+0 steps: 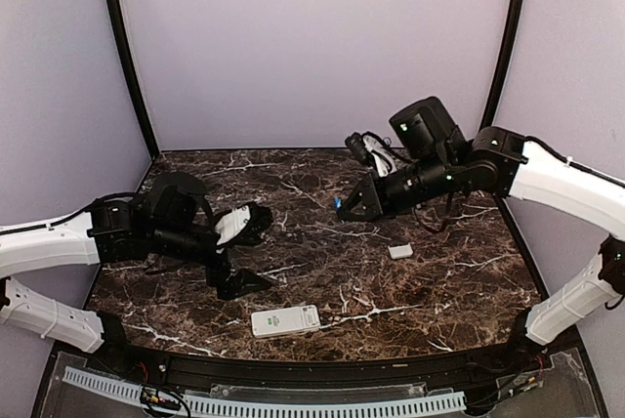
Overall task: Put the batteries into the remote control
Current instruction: Move the remote control without batteries to the corner of the board.
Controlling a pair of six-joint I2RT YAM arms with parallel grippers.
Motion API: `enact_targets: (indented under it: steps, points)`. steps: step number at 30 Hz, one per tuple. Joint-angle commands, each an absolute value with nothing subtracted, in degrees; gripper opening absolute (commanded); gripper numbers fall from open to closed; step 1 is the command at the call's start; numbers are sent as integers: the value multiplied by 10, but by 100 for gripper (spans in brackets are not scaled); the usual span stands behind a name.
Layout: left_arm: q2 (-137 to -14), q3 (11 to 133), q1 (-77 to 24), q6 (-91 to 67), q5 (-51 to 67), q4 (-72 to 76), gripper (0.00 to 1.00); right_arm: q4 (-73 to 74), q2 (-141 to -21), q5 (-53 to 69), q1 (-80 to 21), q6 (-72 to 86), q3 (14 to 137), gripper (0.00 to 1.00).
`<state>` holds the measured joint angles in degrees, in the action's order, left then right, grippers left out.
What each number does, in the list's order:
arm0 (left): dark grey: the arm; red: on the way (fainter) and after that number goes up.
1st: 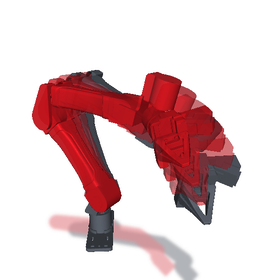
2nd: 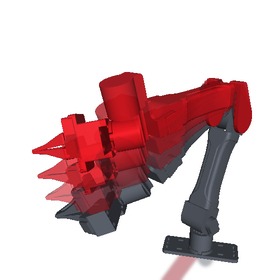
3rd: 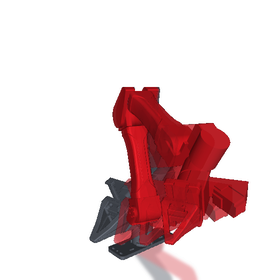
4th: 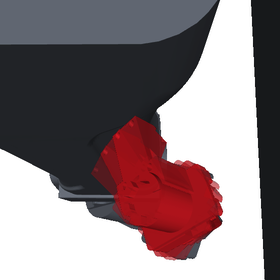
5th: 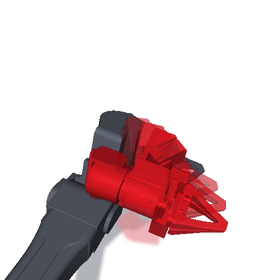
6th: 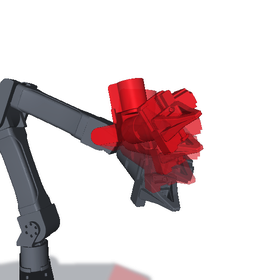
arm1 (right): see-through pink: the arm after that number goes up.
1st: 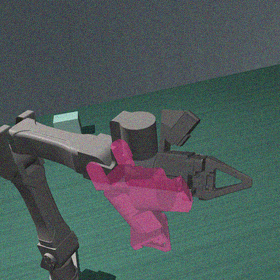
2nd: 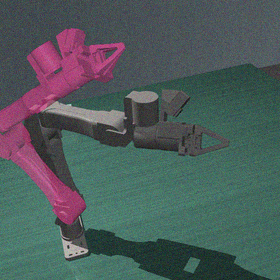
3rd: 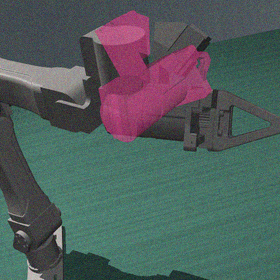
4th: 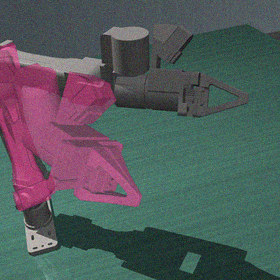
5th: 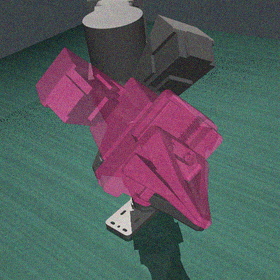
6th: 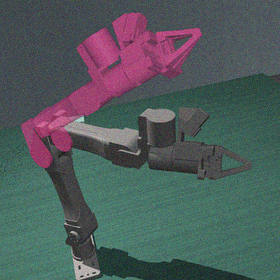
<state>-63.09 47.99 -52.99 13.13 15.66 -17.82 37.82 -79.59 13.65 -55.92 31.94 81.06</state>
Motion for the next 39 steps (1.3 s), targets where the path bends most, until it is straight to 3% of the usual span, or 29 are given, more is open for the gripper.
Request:
enact_targets:
  steps: [1, 7, 12, 17, 20, 28, 35, 39]
  points:
    - [-636, 445, -580, 156, 154, -170, 99, 399, -806, 151, -559, 418, 750, 0]
    - [-687, 440, -628, 163, 155, -161, 99, 400, -863, 155, -576, 445, 724, 0]
    - [-721, 429, -631, 171, 82, -140, 99, 445, -916, 165, -576, 405, 753, 0]
    - [-838, 458, -637, 162, 13, -177, 99, 506, -955, 187, -557, 338, 792, 0]
    - [-896, 502, -641, 123, 17, -236, 99, 519, -958, 202, -540, 306, 796, 0]
    - [-904, 521, -643, 70, 68, -276, 99, 507, -956, 241, -523, 269, 768, 0]
    - [-962, 560, -648, 31, 39, -307, 98, 494, -918, 250, -523, 259, 720, 0]
    - [-980, 567, -650, 6, 36, -308, 90, 494, -903, 258, -523, 244, 700, 0]
